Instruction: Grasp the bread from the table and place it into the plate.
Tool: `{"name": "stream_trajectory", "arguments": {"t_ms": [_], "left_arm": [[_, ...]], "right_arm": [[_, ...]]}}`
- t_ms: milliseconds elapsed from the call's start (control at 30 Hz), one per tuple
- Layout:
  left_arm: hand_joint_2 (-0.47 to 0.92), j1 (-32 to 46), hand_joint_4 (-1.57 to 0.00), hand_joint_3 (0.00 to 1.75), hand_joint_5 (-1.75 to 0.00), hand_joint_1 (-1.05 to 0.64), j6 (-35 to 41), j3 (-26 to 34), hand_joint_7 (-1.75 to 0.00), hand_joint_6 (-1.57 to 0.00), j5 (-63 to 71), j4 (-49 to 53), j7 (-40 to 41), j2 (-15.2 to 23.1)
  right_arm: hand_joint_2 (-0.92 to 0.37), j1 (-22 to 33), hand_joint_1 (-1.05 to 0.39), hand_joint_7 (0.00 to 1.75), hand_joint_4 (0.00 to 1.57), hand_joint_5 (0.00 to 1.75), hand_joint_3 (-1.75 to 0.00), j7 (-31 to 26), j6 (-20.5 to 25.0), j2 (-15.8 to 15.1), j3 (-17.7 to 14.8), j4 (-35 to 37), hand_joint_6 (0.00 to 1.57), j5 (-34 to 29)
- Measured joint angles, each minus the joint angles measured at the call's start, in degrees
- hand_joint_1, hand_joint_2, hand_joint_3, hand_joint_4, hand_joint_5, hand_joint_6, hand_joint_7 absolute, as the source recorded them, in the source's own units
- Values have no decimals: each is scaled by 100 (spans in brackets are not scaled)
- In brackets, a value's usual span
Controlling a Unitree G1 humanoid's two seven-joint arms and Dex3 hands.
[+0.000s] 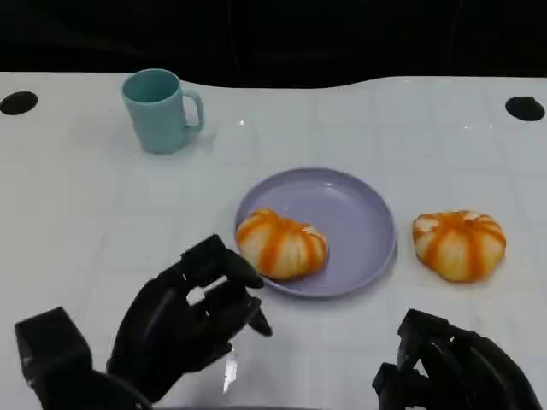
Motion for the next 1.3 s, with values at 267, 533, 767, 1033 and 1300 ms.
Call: {"name": "stream_trajectory", "arguments": {"t_ms": [267, 533, 767, 1033, 1300], "left_arm": [[92, 452, -85, 33, -175, -55, 448, 84, -175, -57, -242, -177, -298, -74], [92, 562, -90, 33, -175, -60, 813, 150, -175, -61, -521, -184, -553, -220], [92, 727, -91, 29, -175, -60, 1159, 215, -175, -63, -735, -248, -732, -263], [92, 736, -92, 30, -175, -62, 1262, 242, -175, -63, -760, -275, -809, -323], [92, 695, -92, 30, -175, -62, 1275, 333, -175, -63, -757, -258, -911, -356]], "right_arm": [[-92, -9, -74, 141, 91, 161, -24, 8, 0, -4, -2, 2, 79, 18], [-92, -9, -73, 141, 90, 161, -23, 17, -1, -13, -7, 3, 78, 16], [-92, 9, -74, 141, 89, 161, -24, 44, -21, -37, -20, 3, 79, 11], [-92, 43, -73, 140, 88, 161, -23, 57, -29, -98, -52, 3, 77, 9], [-92, 33, -73, 142, 89, 162, -24, 61, -34, -104, -87, 77, 78, 12]]}}
